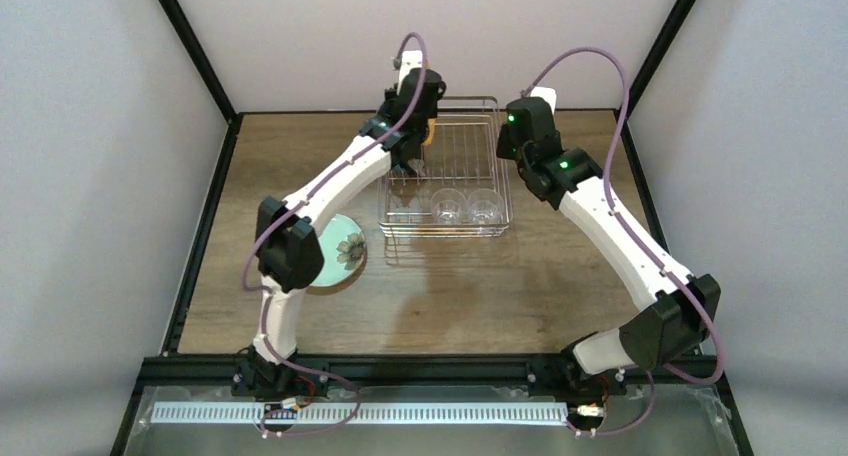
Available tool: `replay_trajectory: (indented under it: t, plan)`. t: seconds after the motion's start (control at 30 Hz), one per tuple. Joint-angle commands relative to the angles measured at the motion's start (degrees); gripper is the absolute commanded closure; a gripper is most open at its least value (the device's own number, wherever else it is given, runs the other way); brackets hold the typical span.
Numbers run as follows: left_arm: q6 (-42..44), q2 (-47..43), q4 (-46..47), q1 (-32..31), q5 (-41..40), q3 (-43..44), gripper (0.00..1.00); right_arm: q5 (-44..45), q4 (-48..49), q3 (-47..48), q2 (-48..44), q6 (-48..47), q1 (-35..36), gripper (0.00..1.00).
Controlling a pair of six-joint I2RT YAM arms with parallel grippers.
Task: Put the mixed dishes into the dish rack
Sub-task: Insert the plate into the dish rack.
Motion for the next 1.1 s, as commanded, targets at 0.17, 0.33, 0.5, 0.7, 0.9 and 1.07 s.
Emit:
replay_trajectory:
  t: [0.17, 0.33, 0.5, 0.7, 0.9, 1.07]
  plan:
    - [1.9, 9.6, 5.0, -4.1, -16.5, 9.9, 0.97, -3.4, 0.8, -1.8, -0.8, 2.9, 0.2, 0.18]
    - [0.9, 13.1, 4.7, -4.4, -19.1, 12.3, 0.97, -3.5, 1.0, -2.1, -1.2, 1.9, 0.2, 0.18]
    - [-0.1, 14.8, 3.6, -4.4, -21.3, 12.6, 0.97, -3.9, 1.3, -2.7, -1.2, 1.5, 0.2, 0.18]
    - [-0.8, 15.6, 2.9, -3.9, -22.0, 12.3, 0.97, -4.8, 1.7, -3.2, -0.9, 1.5, 0.2, 0.18]
    - [-2.5, 15.2, 3.4, -3.1, -19.4, 9.7, 0.97, -4.8, 2.1, -3.9, -1.0, 1.4, 0.2, 0.18]
    - [-3.2, 14.8, 5.7, -2.3, -16.3, 7.2, 0.97, -4.7, 2.4, -4.7, -1.1, 1.1, 0.2, 0.18]
